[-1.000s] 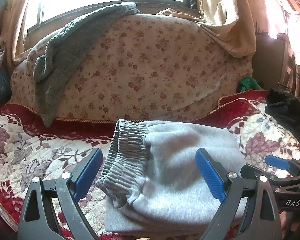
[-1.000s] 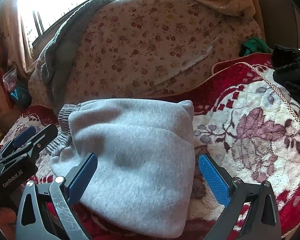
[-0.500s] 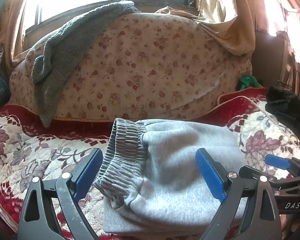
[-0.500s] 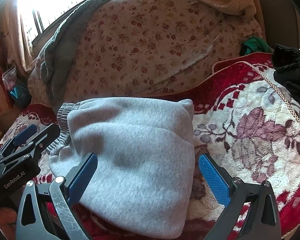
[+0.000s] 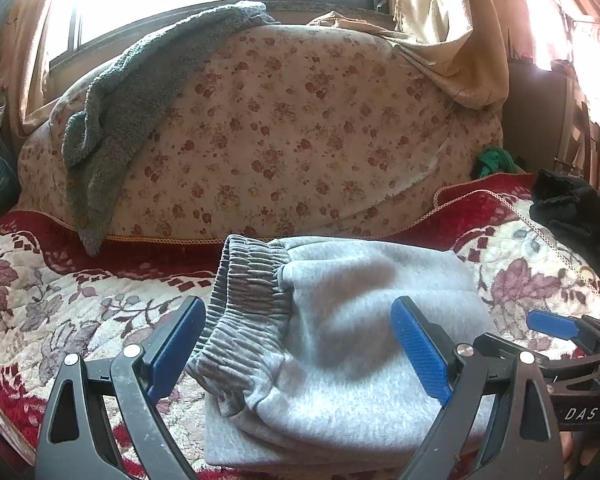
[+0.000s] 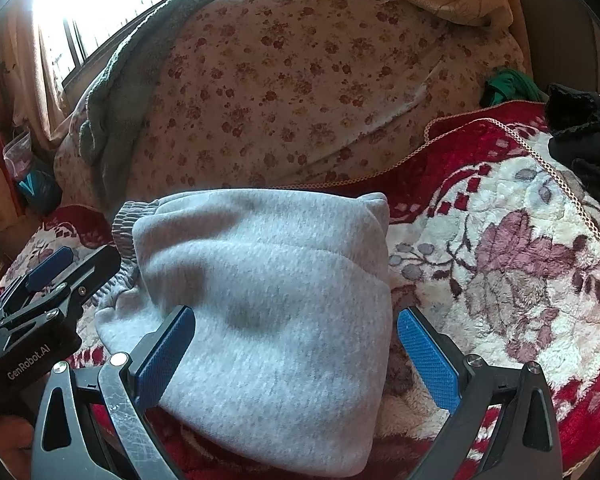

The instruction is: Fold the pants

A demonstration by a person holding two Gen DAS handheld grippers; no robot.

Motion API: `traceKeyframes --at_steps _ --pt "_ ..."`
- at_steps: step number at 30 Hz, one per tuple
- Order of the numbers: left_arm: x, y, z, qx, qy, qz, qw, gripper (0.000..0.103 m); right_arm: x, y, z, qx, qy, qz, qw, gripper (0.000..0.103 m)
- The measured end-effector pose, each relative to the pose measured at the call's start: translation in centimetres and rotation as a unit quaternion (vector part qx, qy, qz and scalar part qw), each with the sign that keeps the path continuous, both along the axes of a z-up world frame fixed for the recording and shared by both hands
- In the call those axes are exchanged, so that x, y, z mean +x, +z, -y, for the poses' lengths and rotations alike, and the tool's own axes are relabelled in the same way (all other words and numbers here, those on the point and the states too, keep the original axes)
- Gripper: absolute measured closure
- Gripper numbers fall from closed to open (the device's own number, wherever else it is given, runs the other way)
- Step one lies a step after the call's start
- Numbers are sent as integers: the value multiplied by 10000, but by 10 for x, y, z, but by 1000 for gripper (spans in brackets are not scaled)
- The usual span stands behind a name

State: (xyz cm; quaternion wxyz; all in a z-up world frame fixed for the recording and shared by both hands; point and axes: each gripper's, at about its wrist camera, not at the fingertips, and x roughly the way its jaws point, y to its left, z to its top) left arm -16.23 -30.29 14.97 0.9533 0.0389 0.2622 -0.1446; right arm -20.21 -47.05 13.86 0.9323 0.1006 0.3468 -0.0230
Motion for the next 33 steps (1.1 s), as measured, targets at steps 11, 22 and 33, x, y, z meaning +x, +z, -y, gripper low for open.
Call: traceKeyframes --at_steps 11,22,33 --pt "0 0 1 9 3 4 10000 9 3 -2 0 -16 27 -63 10000 0" --pt "0 -1 2 25 1 5 10000 9 4 -4 -2 -50 71 -116 9999 0" --pt "-3 -2 3 43 -65 28 10000 9 5 -6 -2 -52 63 -175 9998 0"
